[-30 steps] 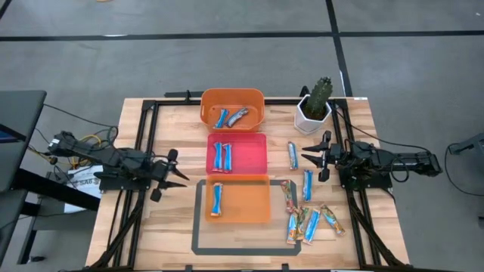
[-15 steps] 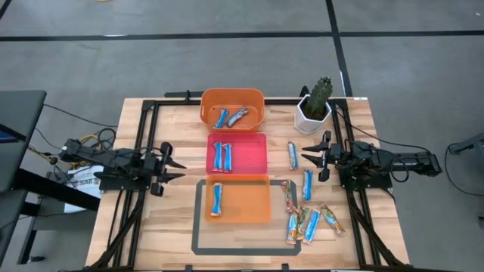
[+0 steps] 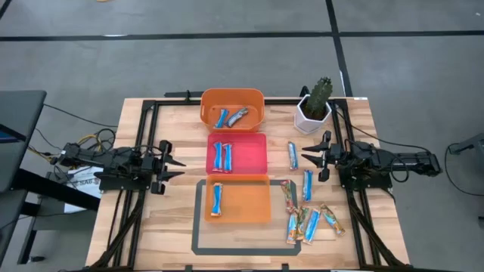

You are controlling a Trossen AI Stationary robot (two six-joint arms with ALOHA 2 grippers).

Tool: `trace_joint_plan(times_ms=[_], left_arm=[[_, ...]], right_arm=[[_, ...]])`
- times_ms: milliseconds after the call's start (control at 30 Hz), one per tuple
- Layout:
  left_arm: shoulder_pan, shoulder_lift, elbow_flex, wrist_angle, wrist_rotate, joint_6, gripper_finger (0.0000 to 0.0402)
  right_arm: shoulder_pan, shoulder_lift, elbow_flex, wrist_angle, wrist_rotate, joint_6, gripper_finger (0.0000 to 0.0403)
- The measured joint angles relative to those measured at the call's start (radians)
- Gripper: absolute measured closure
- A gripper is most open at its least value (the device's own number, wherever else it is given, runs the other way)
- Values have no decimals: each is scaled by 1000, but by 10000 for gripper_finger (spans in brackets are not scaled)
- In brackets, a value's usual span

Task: Pick and place Granola Bars by type
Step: Put the red granola bar into the red bin

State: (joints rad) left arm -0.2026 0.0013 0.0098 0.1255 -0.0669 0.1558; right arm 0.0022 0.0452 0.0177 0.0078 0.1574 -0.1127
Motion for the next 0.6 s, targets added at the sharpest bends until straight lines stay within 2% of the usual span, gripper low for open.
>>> trace_joint_plan(times_ms=[167,333,600], left_arm=[[1,2,0,-86,105,-52,297],[2,3,-1,-88,38,-109,297],[2,3,-2,-89,47,-115,297]], right_arm=[[0,0,0,0,0,0,301],[0,0,0,0,0,0,301],[0,0,0,0,0,0,301]])
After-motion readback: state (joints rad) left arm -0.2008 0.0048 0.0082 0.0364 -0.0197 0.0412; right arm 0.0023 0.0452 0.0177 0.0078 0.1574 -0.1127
